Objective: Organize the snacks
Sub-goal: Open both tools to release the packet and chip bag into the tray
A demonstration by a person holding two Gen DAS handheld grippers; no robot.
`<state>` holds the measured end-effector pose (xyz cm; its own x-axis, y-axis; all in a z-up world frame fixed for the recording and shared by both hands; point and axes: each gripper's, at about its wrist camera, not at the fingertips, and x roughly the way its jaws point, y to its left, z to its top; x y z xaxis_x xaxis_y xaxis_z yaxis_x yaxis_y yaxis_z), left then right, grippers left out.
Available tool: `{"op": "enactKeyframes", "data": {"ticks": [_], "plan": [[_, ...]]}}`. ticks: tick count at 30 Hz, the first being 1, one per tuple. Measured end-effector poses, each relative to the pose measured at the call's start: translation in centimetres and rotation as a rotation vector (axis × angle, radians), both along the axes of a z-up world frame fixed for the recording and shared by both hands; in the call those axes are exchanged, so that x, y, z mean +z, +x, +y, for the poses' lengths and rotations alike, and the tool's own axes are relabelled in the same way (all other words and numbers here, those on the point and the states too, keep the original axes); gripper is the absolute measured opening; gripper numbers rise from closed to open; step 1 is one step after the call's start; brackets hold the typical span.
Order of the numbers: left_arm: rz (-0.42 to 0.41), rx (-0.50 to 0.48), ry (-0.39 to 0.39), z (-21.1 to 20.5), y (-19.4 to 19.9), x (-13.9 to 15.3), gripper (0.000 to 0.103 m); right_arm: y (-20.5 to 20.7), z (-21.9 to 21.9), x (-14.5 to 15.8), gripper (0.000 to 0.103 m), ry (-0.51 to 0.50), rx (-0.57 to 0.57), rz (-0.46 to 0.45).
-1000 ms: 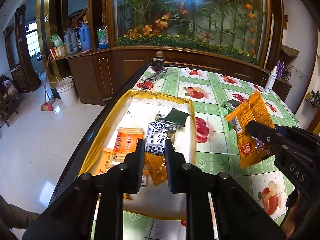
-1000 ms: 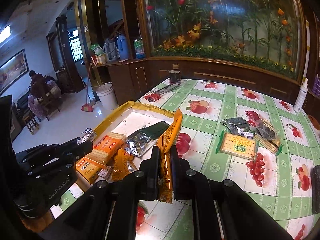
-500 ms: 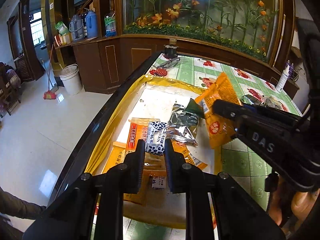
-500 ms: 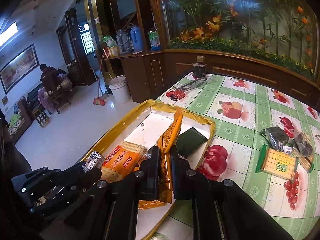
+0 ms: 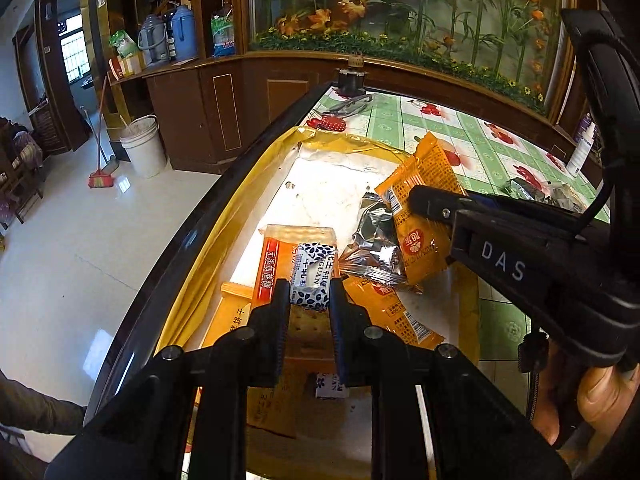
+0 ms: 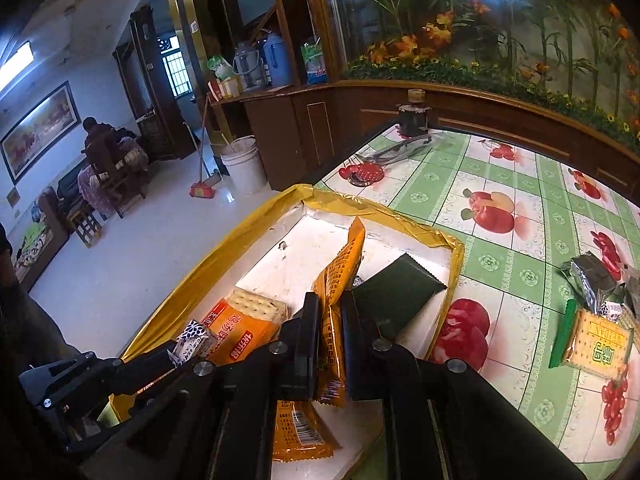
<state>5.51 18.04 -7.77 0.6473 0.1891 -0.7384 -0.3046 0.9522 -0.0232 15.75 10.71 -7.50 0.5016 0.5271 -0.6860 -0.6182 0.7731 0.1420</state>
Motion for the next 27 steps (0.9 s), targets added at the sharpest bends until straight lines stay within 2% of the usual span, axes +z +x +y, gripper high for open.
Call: {"op": "enactKeyframes", "data": {"ticks": [6,8,10,12,13,14,15,16,17,27], "plan": [[0.011,0.000,-0.001,-0.1,0.3,-0.2,0.017,0.1,0.2,-0.4,0.011,-0.006,0.007,0.010],[0.017,0.006,-0.003,0.0,0.4,-0.3,0.017,0.1,0.2,-0.5,0.016,0.000,0.010,0.014],[0.028,0.016,-0.011,0.1,0.4,-0.4,0.020,0.0,0.1,-0.5,0.016,-0.001,0.009,0.014],[0.030,0.033,-0.017,0.3,0.5,-0.4,0.039,0.0,0.1,-0.5,0.016,-0.005,0.008,0.015],[0.026,0.041,-0.010,0.3,0.4,-0.3,0.055,0.0,0.1,-0.5,0.018,-0.009,0.004,0.010],[0.021,0.046,-0.003,0.3,0.3,-0.1,0.063,0.0,0.0,-0.4,0.023,-0.010,0.000,0.004],[0.018,0.053,0.002,0.3,0.2,0.1,0.066,-0.1,-0.1,-0.2,0.027,-0.005,-0.002,0.003],[0.015,0.059,0.004,0.3,0.1,0.2,0.070,-0.2,-0.3,0.0,0.038,0.001,-0.003,0.002],[0.010,0.061,0.006,0.3,0.0,0.4,0.071,-0.3,-0.5,0.2,0.042,0.008,-0.006,-0.006],[-0.015,0.060,0.014,-0.4,-0.9,1.7,0.071,-1.7,-3.2,2.3,0.044,0.023,-0.044,-0.051]]}}
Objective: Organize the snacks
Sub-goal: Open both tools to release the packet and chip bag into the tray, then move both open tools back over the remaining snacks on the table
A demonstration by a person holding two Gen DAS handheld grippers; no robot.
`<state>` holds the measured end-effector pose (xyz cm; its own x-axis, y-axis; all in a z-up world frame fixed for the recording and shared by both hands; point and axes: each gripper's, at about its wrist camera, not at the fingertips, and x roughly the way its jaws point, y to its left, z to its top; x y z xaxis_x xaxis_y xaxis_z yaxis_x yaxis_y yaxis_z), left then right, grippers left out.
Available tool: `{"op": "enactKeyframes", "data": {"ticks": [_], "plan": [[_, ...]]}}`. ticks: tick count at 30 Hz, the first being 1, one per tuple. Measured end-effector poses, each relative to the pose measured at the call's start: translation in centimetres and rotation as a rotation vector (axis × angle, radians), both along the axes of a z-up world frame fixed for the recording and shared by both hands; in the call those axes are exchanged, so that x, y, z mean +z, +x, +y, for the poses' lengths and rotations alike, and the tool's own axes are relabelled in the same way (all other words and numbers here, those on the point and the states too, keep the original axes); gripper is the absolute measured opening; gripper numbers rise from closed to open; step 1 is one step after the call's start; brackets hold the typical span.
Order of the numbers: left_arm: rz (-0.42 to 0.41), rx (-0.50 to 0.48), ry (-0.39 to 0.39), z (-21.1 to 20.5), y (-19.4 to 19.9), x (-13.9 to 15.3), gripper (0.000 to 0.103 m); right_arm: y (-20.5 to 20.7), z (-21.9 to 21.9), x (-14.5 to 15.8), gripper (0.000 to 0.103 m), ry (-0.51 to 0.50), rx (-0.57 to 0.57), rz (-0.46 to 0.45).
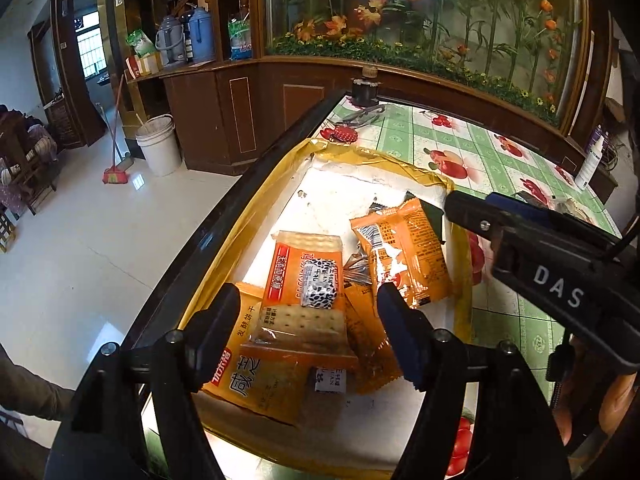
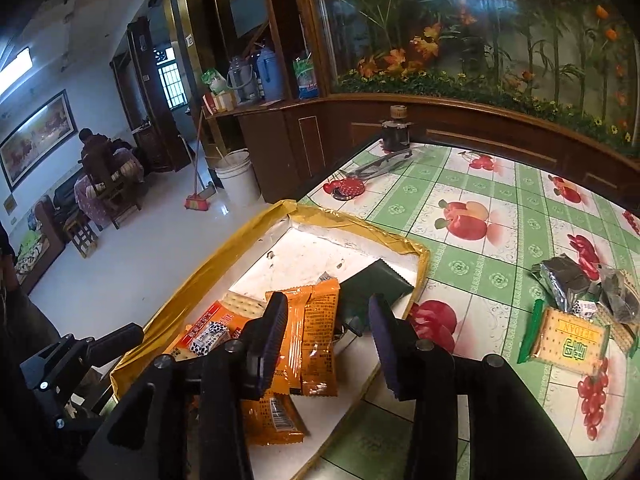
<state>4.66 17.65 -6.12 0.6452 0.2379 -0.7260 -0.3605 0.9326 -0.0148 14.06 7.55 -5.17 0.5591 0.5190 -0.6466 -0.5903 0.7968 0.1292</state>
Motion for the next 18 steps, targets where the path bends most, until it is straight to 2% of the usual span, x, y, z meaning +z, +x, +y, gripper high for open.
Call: {"op": "enactKeyframes", "data": {"ticks": [3,11,18], "plan": [[-0.010,-0.008,0.009,-0.7,-0.2,0.5,0.071,-0.3,-1.6,0.6,0.046,0.009,-0.026,-0.010],[-0.038,-0.041,0.037,-3.4,-0.4,1.8,0.074,-1.3,-7.1,2.0,0.059,0.022,-0.106,-0.045],[-0.046,-0.073,0.054,-5.9,0.0,2.5,0.074,-1.8,-12.1,2.6,0.063,0.026,-0.182,-0.055]]}}
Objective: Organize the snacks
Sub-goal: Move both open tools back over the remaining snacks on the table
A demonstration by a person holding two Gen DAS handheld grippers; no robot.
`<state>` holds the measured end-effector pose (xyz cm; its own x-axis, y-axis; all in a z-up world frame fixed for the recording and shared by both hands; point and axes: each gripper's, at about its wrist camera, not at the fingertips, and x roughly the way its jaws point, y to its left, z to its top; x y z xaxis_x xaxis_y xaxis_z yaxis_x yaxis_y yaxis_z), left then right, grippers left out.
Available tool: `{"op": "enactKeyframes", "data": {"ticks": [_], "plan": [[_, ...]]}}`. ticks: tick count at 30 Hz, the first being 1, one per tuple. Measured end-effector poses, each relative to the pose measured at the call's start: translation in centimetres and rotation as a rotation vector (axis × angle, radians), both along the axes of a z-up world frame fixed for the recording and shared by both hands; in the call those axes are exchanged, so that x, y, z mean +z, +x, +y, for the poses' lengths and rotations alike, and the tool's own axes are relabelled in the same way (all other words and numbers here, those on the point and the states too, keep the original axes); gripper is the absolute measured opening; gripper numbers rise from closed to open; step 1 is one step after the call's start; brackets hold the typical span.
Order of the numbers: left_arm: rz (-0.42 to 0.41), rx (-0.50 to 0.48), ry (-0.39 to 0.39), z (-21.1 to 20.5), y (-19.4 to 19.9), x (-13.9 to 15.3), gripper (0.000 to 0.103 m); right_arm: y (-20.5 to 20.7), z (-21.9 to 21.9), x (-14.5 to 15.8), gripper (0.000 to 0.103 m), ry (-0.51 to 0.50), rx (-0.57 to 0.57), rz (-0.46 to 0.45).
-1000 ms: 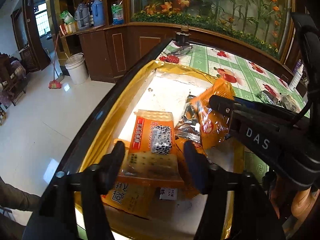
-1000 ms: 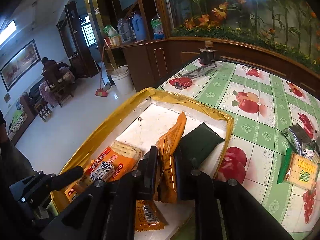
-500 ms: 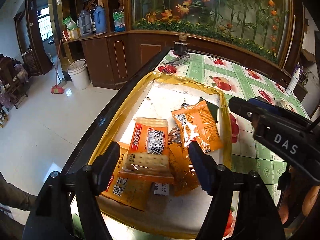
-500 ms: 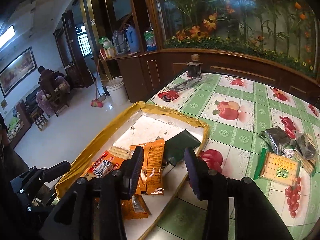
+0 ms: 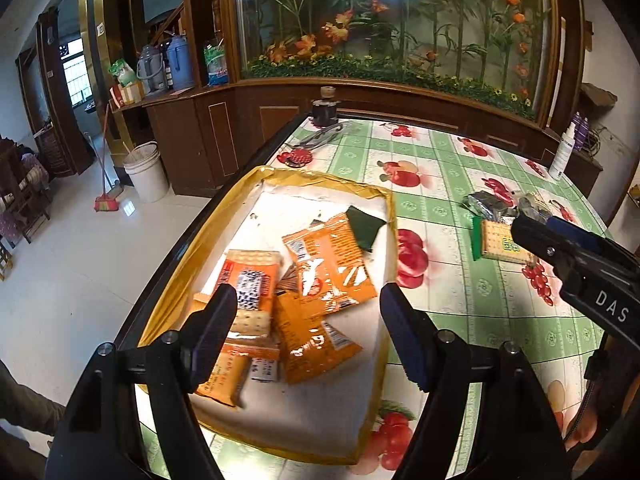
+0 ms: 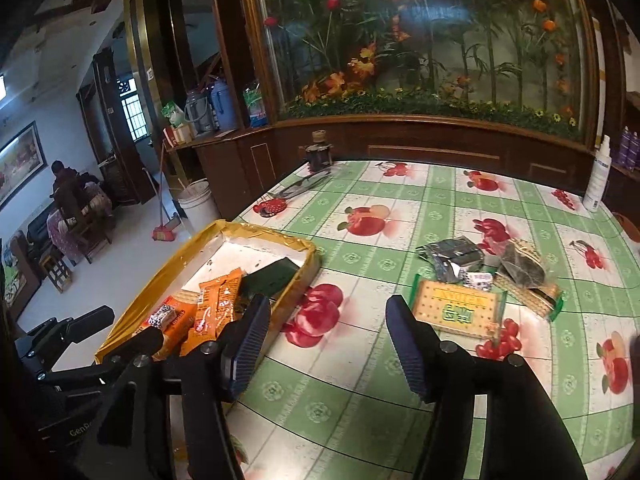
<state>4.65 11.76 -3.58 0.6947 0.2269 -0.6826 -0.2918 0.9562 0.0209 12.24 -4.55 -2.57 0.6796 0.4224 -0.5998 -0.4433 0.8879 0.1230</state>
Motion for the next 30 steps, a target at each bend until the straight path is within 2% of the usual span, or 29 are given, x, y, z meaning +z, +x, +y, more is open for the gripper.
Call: {"op": "enactKeyframes", "data": {"ticks": [10,14,30], "plan": [[0.000,-0.064,0.023,-3.9,0.9,0.4,0.077,0.0,-6.6,-0.2,0.071,0.012,-0.108,0.010],[0.001,-0.086,0.035,-5.3,1.3,0.5,0.083,0.0,-8.6,-0.3,0.078,0.018,-0.138,0.014],[0.034,-0.185,0.049,-10.5,3.5,-0.1,0.083,0.6,-14.8,-1.5,0.081,0.004,-0.229,0.043]]}}
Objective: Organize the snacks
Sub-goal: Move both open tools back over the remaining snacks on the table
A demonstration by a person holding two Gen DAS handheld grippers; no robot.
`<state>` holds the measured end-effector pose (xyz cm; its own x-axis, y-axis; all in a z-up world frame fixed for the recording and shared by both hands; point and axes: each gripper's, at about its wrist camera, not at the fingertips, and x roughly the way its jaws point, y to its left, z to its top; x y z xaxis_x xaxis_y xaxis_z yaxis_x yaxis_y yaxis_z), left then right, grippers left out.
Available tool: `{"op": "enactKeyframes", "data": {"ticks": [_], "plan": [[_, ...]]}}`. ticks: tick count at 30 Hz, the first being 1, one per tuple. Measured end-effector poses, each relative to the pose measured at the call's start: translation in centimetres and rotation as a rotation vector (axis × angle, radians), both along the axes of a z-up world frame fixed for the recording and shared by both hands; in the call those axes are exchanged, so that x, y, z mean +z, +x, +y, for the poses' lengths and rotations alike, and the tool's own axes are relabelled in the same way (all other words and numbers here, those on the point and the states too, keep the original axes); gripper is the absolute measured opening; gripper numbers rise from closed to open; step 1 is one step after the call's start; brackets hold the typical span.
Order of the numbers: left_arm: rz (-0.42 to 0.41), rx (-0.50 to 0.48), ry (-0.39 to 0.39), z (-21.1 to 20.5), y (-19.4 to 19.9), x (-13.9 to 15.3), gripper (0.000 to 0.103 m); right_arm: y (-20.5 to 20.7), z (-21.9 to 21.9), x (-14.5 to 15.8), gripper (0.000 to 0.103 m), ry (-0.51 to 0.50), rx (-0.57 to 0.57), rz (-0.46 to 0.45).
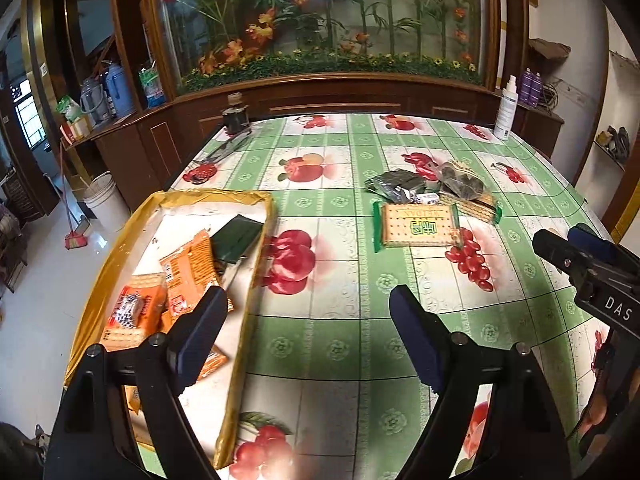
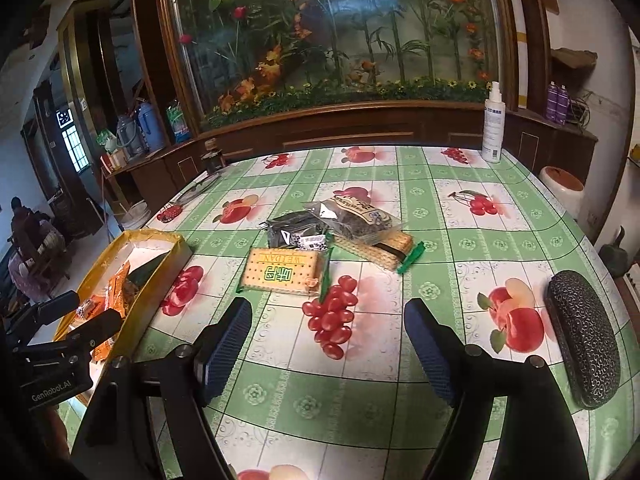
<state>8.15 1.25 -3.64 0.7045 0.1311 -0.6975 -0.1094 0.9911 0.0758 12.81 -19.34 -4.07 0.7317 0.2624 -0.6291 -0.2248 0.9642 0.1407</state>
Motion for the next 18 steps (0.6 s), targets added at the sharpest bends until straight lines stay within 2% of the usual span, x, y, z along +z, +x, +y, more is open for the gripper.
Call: {"op": "enactKeyframes", "data": {"ticks": [8,18], "plan": [[0.017,-0.055,0.001,-2.0,1.6,-1.0,0.083,0.8,-2.3,-0.8,0.081,-0.001,-0.033,0.024],[0.047,-0.113,-0.024,-3.0,4.0,-1.9,0.083,3.6,-2.4,-2.0,0.081,0.000,-0.021,0.048]]}}
